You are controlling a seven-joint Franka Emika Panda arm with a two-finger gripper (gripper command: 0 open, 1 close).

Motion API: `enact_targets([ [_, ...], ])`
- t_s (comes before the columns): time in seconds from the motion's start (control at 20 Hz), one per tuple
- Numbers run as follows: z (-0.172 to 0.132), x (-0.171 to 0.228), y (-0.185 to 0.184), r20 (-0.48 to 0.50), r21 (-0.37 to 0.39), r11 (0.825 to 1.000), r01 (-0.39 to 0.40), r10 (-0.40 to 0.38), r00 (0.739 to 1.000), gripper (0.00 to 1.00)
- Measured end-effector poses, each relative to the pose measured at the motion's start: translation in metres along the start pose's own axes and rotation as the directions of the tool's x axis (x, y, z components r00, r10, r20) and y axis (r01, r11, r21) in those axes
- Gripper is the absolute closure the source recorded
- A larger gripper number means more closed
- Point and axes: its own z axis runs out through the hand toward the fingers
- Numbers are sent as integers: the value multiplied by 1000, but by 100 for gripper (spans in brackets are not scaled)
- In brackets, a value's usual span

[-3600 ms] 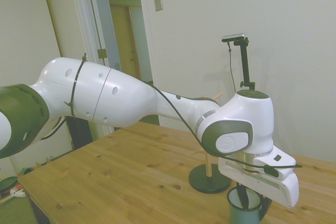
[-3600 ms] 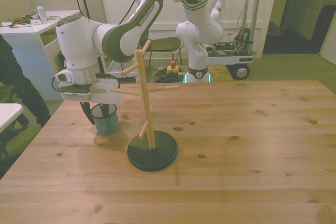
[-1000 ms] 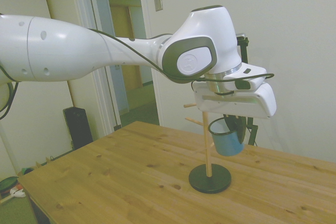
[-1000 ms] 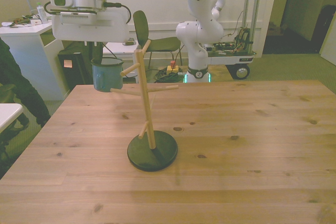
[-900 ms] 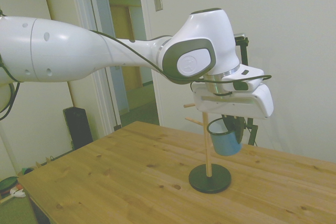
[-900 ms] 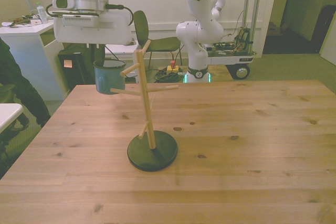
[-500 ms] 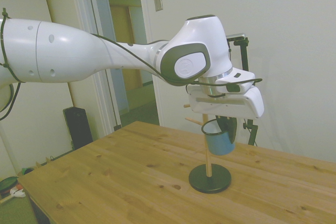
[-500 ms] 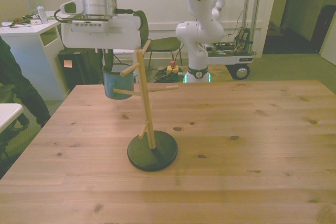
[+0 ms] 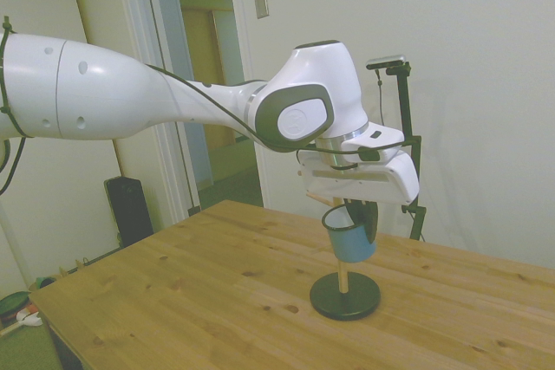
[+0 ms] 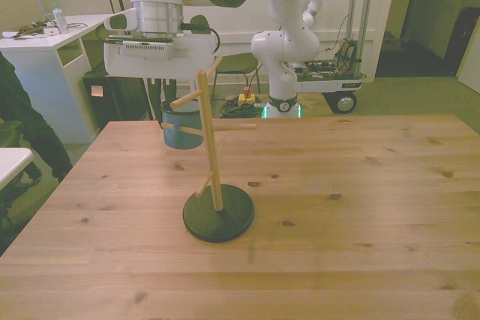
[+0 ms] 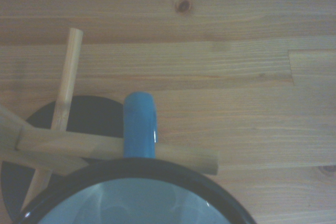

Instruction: Hang the mug

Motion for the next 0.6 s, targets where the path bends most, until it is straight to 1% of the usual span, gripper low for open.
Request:
enact_targets([
  [0.05, 0, 0, 0, 0, 0, 1000, 0, 0, 1000, 0],
  [0.25, 3, -2, 3, 15, -9, 1000, -20, 21, 1000, 0],
  [0.6, 11, -2, 21, 30, -22, 999, -46, 47, 998, 0],
])
